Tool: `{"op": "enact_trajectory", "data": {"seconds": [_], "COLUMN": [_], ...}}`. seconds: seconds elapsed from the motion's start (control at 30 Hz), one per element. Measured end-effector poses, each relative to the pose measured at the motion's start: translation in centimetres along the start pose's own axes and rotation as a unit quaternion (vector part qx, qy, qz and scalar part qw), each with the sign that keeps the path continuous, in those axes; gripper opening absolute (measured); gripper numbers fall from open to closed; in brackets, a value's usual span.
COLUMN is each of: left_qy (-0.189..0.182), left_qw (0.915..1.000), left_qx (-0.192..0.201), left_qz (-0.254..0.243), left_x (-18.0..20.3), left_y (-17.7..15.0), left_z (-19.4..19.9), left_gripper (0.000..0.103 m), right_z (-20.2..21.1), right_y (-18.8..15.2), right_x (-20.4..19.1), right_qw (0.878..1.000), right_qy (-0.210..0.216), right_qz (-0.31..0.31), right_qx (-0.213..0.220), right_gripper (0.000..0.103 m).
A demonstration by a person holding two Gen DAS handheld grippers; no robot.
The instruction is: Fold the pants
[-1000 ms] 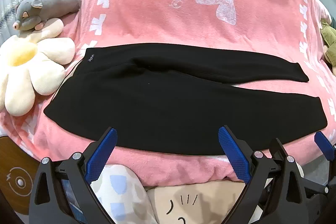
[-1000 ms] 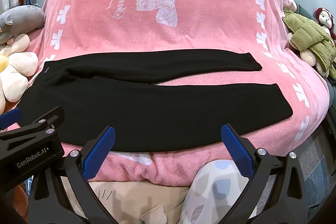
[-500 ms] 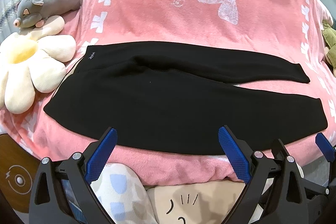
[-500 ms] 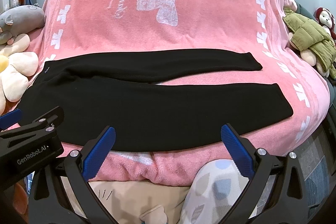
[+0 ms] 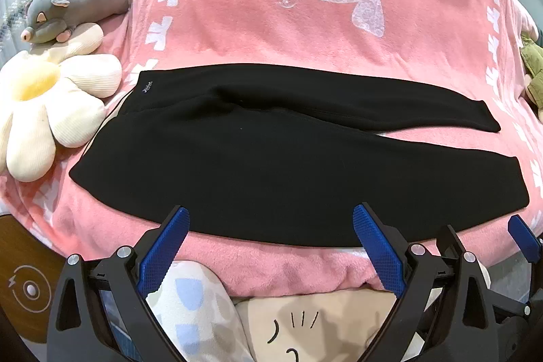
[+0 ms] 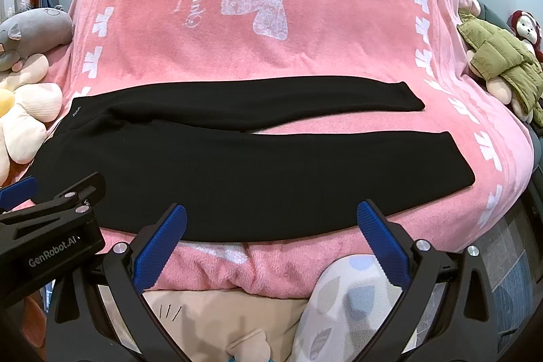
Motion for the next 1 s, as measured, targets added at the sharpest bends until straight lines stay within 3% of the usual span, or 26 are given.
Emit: {"op": "enact_trajectory", "data": {"seconds": [1.0], "left_qy": [0.001], "left_qw": [1.0], "left_qx": [-0.005], "left_qz": [0.001], "left_x": [0.29], "left_y": [0.03], "left_z": [-0.01], "left_gripper": [0.095], "right_z": [-0.05], "right_y": [-0.1], "right_x": [0.05], "right_qw": [1.0], "right_qy": [0.001], "right_qz": [-0.002], "right_qx": [-0.003], "right_gripper": [0.098]}}
Point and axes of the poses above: each gripper's, at about its wrist camera, not at the fingertips, and z roughly against the way its jaws point, x to its right, y to its top, the point moved 2 cm from there along -z, roughly the way its jaws point, and after that the axes turned 5 degrees about -z, right-handed, at the moved point
